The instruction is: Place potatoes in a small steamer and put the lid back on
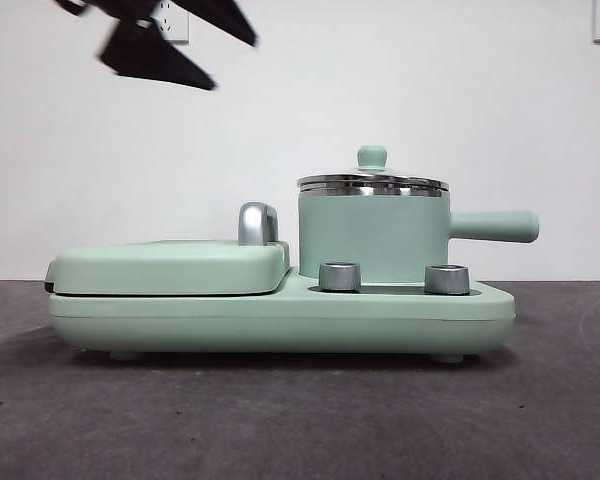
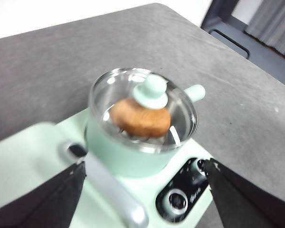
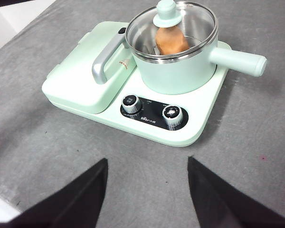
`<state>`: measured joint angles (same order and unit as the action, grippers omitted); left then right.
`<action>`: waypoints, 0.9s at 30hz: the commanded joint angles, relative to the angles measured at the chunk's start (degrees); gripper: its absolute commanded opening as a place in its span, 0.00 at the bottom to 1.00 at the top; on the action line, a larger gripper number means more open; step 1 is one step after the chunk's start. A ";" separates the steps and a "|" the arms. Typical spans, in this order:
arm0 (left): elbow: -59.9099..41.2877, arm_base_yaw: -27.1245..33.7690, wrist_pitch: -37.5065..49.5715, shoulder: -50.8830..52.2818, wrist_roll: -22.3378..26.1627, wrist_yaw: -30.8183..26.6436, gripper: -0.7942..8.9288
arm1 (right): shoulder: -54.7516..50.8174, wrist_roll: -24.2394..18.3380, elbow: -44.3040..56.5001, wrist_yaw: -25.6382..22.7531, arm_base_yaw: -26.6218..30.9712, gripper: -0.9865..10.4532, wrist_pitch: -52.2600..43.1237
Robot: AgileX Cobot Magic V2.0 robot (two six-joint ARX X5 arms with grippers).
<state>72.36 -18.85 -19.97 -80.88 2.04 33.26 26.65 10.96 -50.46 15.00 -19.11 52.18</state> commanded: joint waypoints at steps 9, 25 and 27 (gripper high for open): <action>-21.05 5.97 2.84 20.65 -7.91 0.17 0.49 | 0.17 -1.42 -0.63 -0.04 -0.26 0.31 0.37; -31.98 7.52 -12.48 39.15 -13.25 0.33 0.06 | 0.17 -2.95 -0.66 -0.28 -0.24 0.07 0.52; -31.85 7.54 -11.74 39.26 -13.31 0.13 0.09 | 0.20 -2.97 -0.66 1.11 -0.26 0.11 0.13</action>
<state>39.97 -11.16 -32.53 -41.54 -11.79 33.10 26.65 8.75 -50.46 15.55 -19.11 52.99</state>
